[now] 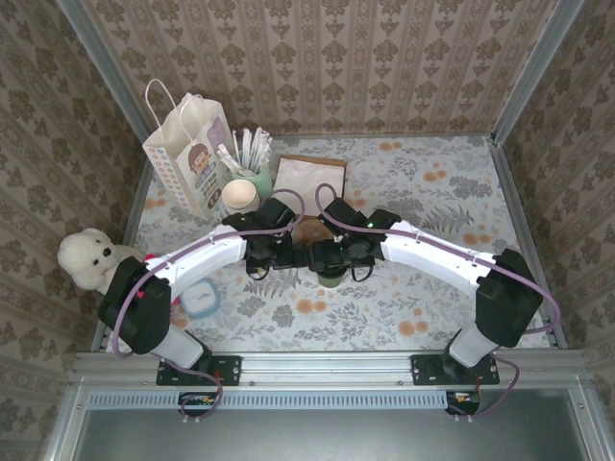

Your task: Pack the takeout coffee

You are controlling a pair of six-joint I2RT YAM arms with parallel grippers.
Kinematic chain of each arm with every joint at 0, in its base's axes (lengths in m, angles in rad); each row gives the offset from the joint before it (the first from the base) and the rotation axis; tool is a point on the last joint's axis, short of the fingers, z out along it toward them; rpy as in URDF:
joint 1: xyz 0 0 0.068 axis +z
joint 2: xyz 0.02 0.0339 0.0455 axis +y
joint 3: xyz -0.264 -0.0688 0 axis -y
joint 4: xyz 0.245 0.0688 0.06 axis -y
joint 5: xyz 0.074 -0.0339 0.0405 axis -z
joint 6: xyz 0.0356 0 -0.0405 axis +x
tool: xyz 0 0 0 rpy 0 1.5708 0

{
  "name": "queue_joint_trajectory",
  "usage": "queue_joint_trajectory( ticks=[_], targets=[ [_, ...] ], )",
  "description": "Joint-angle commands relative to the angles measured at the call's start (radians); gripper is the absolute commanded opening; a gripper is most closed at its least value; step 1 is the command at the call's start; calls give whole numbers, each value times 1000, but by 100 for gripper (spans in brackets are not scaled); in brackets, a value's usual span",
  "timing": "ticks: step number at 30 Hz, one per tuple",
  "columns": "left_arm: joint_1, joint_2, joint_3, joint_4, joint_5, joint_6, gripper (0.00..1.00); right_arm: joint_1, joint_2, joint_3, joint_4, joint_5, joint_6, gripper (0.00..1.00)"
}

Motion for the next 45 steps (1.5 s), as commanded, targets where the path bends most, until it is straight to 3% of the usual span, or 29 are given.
queue_joint_trajectory(
  ticks=[1, 8, 27, 45],
  targets=[
    [8, 17, -4, 5, 26, 5, 100, 6, 28, 28, -53, 51, 17, 96],
    [11, 30, -3, 10, 40, 9, 100, 9, 53, -6, -33, 22, 21, 95],
    [9, 51, 8, 11, 57, 15, 100, 10, -61, -58, 61, -1, 32, 100],
    [12, 46, 3, -16, 23, -12, 100, 27, 24, -50, 14, 50, 24, 100]
  ],
)
